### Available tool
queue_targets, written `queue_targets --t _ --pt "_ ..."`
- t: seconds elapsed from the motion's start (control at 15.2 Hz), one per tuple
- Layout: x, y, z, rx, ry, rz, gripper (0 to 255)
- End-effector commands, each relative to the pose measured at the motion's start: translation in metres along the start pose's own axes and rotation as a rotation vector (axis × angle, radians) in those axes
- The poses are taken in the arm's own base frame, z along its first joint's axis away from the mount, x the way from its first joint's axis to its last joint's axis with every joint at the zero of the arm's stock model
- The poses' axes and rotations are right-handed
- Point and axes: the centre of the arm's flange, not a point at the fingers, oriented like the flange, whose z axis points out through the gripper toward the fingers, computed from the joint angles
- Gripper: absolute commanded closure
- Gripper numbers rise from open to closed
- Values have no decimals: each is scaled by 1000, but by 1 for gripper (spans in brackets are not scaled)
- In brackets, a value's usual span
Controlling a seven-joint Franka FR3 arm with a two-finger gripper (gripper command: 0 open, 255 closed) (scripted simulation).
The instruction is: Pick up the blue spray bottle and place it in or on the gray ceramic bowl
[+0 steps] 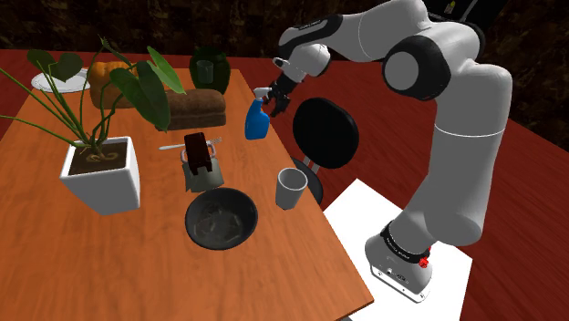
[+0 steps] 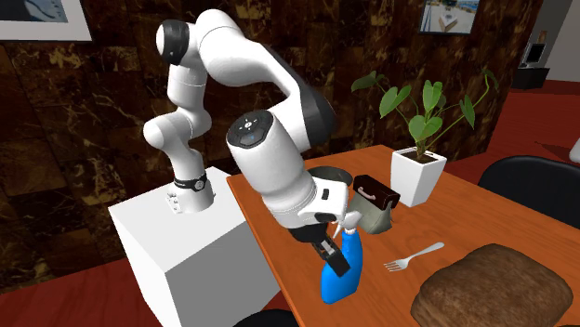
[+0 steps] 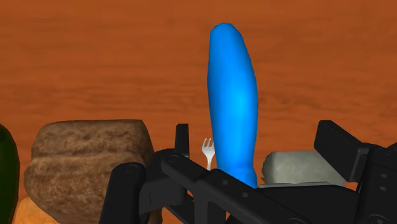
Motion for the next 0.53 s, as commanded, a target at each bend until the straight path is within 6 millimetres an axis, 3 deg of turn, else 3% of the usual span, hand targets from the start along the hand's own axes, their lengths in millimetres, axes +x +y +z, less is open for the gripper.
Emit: queue_targets --t 0.0,0.26,0.46 --pt "1 3 13 1 4 -7 0" --pt "1 3 34 1 4 -7 0" --pt "1 3 37 1 4 -7 0"
